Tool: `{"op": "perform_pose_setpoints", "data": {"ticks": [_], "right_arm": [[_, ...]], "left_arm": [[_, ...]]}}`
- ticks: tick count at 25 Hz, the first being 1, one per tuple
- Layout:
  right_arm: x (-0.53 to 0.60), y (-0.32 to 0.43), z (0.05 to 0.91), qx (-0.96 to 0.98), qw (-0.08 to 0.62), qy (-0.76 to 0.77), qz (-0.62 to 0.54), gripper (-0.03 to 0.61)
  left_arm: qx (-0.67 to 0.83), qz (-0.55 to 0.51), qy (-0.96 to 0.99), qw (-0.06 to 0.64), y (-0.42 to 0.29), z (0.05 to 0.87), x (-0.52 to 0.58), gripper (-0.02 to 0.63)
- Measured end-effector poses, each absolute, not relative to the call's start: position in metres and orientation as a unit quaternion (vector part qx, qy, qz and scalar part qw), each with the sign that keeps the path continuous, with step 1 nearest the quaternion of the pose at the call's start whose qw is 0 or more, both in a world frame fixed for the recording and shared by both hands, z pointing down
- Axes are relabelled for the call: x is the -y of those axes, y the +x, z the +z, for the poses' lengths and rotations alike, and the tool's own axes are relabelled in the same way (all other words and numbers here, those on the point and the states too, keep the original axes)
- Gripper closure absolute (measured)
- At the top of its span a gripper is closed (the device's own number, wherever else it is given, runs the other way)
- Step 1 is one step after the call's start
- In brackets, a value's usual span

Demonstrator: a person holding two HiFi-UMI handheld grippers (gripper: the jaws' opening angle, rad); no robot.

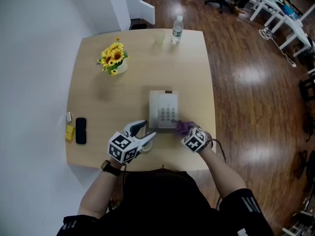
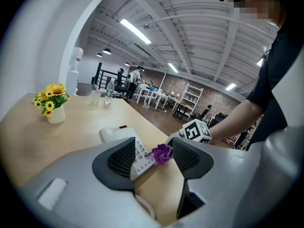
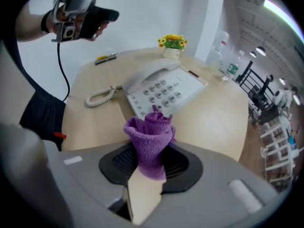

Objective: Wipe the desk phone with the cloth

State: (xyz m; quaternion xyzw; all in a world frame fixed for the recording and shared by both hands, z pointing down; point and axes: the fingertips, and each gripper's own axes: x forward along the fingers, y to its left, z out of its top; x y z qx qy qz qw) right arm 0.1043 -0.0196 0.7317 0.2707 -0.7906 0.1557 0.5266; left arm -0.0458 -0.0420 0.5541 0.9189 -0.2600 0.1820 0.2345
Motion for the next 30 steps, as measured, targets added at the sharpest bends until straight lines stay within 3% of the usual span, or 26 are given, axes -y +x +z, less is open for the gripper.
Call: {"op": "perform_pose_setpoints", "data": {"ticks": [11, 30], "right_arm": [[-0.009, 0.118, 0.644, 0.835, 0.263, 0.369, 0.313, 0.445], [-0.061, 0.153, 0.596, 0.847, 0.167, 0.407, 0.299, 0.445]], "left_arm": [[0.245, 0.182, 0.924, 0.232, -0.036, 0.545, 0.02, 0.371], [0.253, 0.19, 0.926, 0.206, -0.036, 0.533, -0.042, 0.371]]}}
